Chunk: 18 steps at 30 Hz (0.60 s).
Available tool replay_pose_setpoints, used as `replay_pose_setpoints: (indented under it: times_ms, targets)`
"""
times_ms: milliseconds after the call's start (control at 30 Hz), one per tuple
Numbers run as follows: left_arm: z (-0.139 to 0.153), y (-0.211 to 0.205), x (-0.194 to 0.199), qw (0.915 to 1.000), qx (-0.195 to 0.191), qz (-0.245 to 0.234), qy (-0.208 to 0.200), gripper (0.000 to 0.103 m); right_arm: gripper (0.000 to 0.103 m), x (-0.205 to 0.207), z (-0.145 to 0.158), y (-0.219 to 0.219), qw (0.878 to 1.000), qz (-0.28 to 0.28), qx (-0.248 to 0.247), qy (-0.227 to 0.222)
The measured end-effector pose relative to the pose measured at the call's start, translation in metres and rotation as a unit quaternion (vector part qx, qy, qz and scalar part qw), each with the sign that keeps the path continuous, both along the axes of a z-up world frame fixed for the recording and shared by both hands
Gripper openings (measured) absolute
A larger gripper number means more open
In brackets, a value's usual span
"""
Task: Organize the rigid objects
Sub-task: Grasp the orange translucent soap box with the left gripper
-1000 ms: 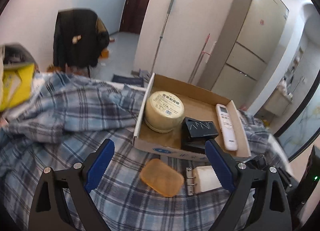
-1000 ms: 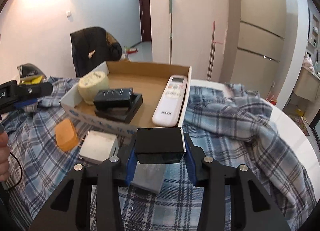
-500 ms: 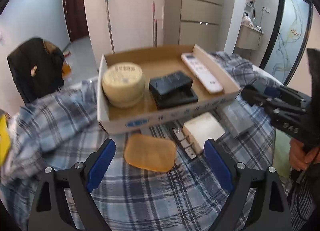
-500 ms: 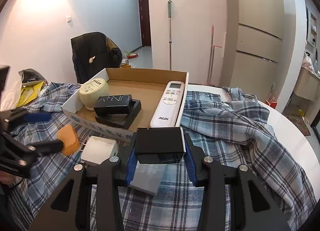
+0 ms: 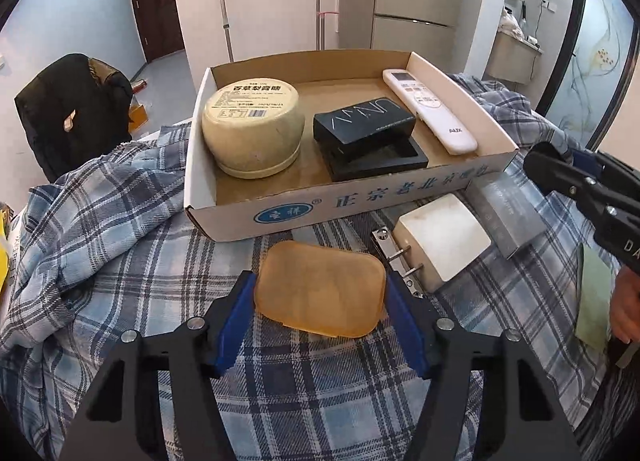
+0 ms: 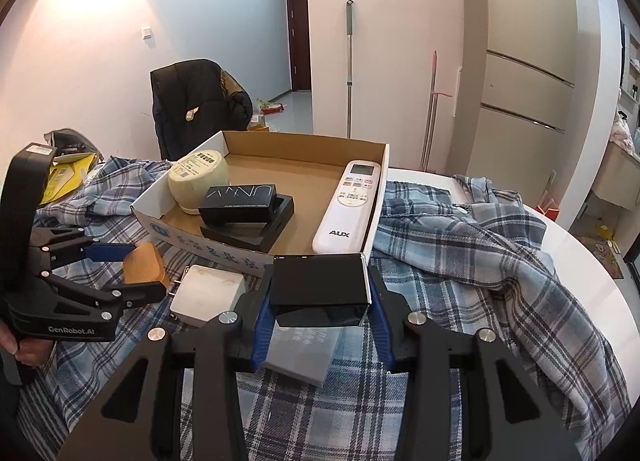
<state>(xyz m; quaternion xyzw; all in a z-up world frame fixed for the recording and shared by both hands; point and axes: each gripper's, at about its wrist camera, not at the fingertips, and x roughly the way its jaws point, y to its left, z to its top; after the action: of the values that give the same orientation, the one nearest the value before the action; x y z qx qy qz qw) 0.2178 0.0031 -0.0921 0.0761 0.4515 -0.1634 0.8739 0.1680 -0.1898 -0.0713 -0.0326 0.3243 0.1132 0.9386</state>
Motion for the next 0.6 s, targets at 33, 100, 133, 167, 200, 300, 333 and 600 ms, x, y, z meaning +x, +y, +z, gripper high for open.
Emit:
replay_pose_setpoints:
  times_ms: [33, 100, 133, 167, 200, 300, 333, 600]
  targets:
    - [0.000, -0.001, 0.000, 1.0000, -0.001, 0.001, -0.001, 0.066, 0.040, 0.000, 0.000, -0.001, 1.000, 0.000, 0.001, 0.001]
    - [0.000, -0.002, 0.000, 1.0000, -0.004, 0.006, -0.002, 0.066, 0.040, 0.001, 0.000, -0.001, 1.000, -0.002, 0.002, 0.001]
    - [0.000, -0.002, 0.000, 1.0000, -0.006, 0.006, 0.000, 0.066, 0.040, 0.000, 0.000, -0.002, 1.000, -0.003, 0.002, 0.001]
    - [0.001, -0.003, 0.000, 0.9999, -0.011, 0.003, 0.004, 0.066, 0.040, 0.001, 0.000, -0.002, 1.000, -0.003, 0.003, 0.001]
    - [0.002, -0.004, 0.000, 0.9999, -0.014, 0.001, 0.008, 0.066, 0.040, 0.001, 0.000, -0.002, 1.000, -0.004, 0.003, 0.001]
    - [0.009, -0.004, -0.004, 0.9997, -0.024, 0.003, 0.001, 0.066, 0.040, 0.001, 0.001, -0.004, 1.000, -0.006, 0.004, 0.002]
    - [0.012, -0.004, -0.004, 0.9996, -0.029, 0.004, -0.003, 0.066, 0.040, 0.001, 0.001, -0.004, 1.000, -0.007, 0.005, 0.002]
    - [0.033, 0.008, -0.006, 0.9970, -0.047, 0.050, -0.036, 0.066, 0.040, 0.000, 0.003, -0.005, 1.000, -0.011, 0.005, -0.004]
